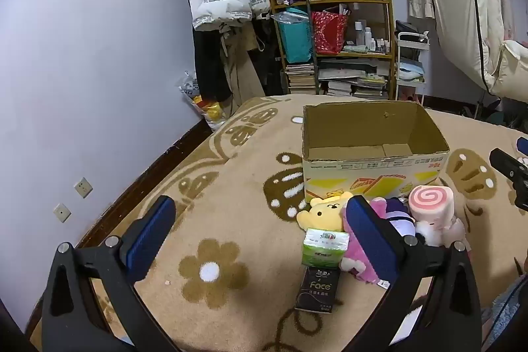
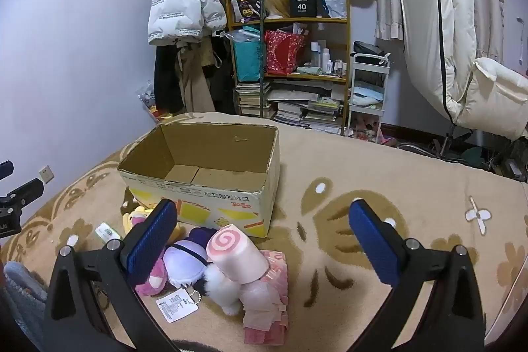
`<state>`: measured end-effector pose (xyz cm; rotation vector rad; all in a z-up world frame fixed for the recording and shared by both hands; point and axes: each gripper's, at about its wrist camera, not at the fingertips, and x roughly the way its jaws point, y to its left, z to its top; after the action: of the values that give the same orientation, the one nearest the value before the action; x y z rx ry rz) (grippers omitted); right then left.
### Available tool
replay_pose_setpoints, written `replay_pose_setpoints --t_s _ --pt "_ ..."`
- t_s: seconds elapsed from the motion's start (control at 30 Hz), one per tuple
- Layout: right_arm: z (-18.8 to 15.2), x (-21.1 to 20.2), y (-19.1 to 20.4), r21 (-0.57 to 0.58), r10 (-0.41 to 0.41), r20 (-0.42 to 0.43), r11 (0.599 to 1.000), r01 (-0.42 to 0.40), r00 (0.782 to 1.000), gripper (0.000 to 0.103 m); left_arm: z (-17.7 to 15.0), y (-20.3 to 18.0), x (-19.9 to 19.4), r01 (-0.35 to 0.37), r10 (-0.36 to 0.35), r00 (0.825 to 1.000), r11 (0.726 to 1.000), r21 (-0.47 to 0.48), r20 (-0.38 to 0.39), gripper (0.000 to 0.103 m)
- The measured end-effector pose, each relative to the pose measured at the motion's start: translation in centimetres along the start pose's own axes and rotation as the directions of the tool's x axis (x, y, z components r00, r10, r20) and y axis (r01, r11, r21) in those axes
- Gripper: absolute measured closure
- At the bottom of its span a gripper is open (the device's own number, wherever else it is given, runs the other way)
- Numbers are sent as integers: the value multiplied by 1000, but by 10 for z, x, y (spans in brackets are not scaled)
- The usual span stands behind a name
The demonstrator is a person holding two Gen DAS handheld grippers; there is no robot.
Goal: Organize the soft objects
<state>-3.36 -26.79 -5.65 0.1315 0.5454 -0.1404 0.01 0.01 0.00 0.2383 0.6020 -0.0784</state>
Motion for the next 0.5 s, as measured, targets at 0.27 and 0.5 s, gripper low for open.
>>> replay_pose_setpoints --t_s 0.27,0.5 --pt "0 2 1 -4 6 1 1000 -6 1000 0 0 0 1 2 -2 1000 1000 -4 -1 1" --pt "0 1 -2 -19 8 3 1000 -8 1000 0 1 3 -1 9 -9 1000 1000 -11 -5 1"
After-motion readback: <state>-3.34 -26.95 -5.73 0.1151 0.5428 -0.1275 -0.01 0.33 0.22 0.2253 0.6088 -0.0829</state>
